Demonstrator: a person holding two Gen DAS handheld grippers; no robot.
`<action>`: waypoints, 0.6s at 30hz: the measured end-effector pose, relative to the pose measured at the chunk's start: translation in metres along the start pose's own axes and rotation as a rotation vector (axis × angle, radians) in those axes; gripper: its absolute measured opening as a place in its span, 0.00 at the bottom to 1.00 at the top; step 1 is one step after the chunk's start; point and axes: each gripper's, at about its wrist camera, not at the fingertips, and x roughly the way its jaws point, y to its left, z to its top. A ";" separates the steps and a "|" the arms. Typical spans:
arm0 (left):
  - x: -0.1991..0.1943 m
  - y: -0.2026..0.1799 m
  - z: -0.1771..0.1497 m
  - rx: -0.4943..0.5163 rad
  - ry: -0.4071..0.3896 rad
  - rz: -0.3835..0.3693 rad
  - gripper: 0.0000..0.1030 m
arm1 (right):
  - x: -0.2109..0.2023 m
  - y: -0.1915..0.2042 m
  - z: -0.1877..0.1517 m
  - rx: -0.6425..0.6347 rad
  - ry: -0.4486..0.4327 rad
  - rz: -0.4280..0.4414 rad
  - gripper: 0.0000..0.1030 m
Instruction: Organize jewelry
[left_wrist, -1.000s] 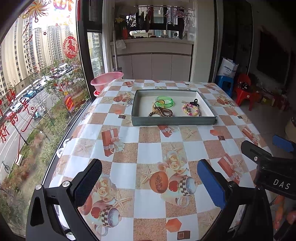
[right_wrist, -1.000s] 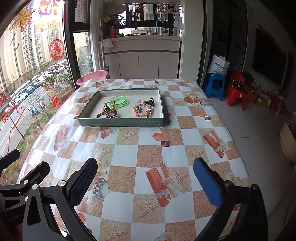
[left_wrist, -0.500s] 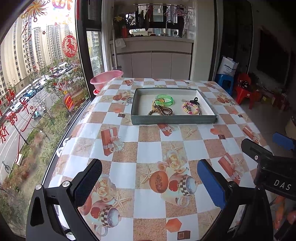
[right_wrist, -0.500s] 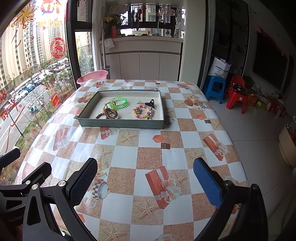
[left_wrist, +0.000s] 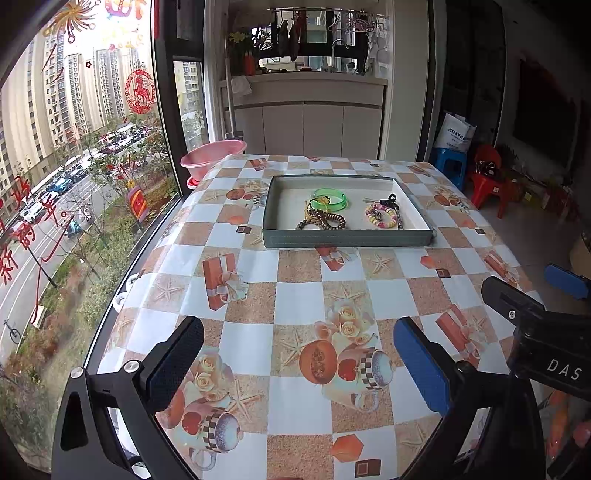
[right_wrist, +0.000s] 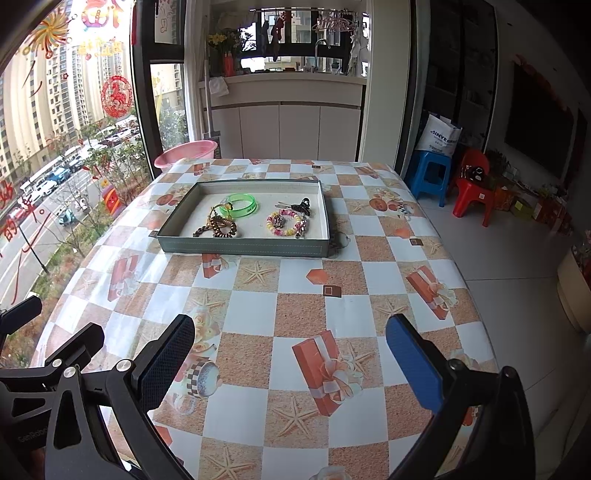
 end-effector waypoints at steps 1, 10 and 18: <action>0.000 0.000 0.000 0.000 0.000 0.000 1.00 | 0.000 0.000 0.000 -0.001 0.000 0.000 1.00; 0.000 0.000 0.000 0.000 0.001 -0.001 1.00 | 0.000 0.001 0.000 0.000 -0.001 0.001 1.00; 0.000 0.000 0.000 0.001 0.001 0.000 1.00 | 0.000 0.001 0.000 0.000 -0.001 0.001 1.00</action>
